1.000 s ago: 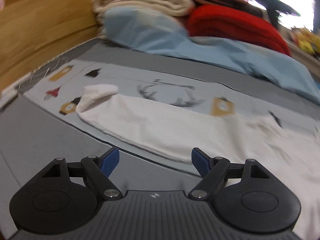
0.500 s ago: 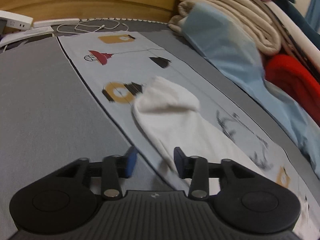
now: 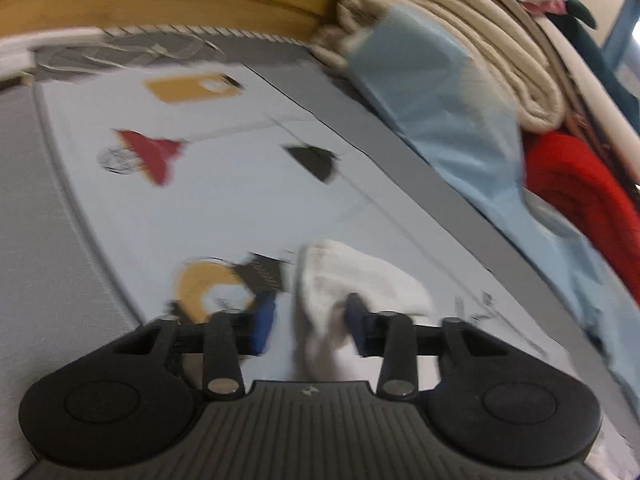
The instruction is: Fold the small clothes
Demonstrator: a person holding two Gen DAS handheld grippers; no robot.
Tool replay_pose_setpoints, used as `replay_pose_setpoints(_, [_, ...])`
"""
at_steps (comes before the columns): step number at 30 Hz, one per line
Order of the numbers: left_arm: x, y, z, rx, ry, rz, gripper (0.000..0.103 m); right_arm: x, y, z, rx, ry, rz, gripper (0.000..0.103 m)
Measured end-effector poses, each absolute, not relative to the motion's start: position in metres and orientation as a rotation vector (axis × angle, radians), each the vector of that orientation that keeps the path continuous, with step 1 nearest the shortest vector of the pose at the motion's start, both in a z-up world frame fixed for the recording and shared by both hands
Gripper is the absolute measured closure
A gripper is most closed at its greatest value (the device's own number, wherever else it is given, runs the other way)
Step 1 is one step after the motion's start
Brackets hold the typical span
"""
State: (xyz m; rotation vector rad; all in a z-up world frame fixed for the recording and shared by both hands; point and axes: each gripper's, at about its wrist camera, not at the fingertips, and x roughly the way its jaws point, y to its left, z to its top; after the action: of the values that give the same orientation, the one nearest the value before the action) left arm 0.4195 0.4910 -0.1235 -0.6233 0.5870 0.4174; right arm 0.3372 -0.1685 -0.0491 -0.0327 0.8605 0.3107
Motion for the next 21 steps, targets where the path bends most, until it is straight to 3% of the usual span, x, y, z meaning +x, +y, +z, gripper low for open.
replay_pose_setpoints(1, [0.423,0.49,-0.122,-0.625,0.607,0.384,0.097,0.338,-0.169,-0.049,-0.029,0.867,0.307,0.091])
replay_pose_setpoints(9, [0.396,0.417,-0.056,-0.422,0.582,0.41,0.099,0.338,-0.183,-0.04,0.035,0.865,0.284,0.091])
replay_pose_setpoints(14, [0.369,0.301,-0.008,-0.279,0.562,0.295,0.099,0.338,-0.204,-0.027,0.136,0.859,0.244,0.091])
replay_pose_setpoints(21, [0.352,0.099,0.011,-0.246,0.546,0.017,0.1,0.335,-0.24,-0.017,0.287,0.846,0.161,0.091])
